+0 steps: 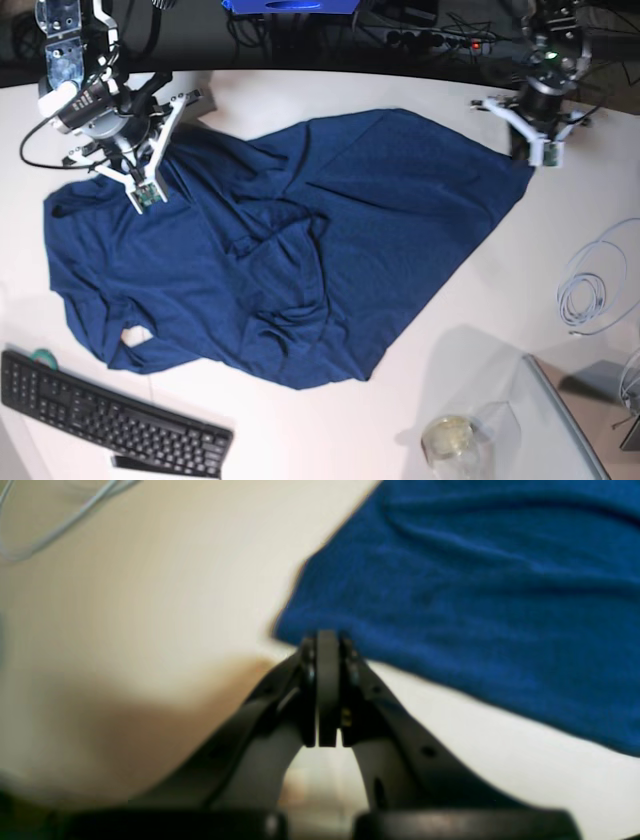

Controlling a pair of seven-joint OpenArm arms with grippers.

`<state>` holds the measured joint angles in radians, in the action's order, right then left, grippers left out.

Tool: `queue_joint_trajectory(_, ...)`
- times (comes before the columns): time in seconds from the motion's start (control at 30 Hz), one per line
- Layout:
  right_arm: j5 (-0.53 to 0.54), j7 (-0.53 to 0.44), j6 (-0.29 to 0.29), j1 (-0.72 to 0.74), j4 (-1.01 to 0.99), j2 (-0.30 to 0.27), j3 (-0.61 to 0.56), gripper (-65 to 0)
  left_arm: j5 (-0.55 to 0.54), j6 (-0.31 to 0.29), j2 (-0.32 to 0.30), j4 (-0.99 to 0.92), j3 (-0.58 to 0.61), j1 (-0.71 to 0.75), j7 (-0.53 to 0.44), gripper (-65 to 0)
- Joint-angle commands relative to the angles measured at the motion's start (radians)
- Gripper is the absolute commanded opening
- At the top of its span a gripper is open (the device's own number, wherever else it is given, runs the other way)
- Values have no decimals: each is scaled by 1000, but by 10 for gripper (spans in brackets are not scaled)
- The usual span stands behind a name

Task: Layout the t-shirt on the table in an organized manner, then fold the t-shirt properly
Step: 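Reach the left gripper into the shirt middle and pinch the fabric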

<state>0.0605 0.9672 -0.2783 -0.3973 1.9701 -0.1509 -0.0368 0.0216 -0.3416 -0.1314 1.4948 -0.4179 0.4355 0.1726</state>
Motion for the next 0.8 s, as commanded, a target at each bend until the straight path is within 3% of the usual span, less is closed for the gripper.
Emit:
queue_joint_trajectory(0.0, 2, -17, 0, 7, 21, -20, 2, -645, 8, 3, 3, 5, 26, -27, -23, -650)
queue_joint_trajectory(0.27, 2, -17, 0, 10, 13, -46, 4, -647, 21, 6, 63, -115, 253, -301, -14, -650)
queue_joint_trajectory(0.47, 2, -15, 0, 18, 11, -60, 10, -647, 22, 9, 94, -394, 448, -518, -12, -650)
queue_joint_trajectory(0.67, 2, -12, 0, 10, 10, -60, 136, -647, 22, 210, 91, -713, 554, -694, -23, -650)
queue_joint_trajectory(0.77, 2, -9, -20, 5, -8, -60, 197, -647, 21, 224, 85, -785, 551, -740, -23, -650)
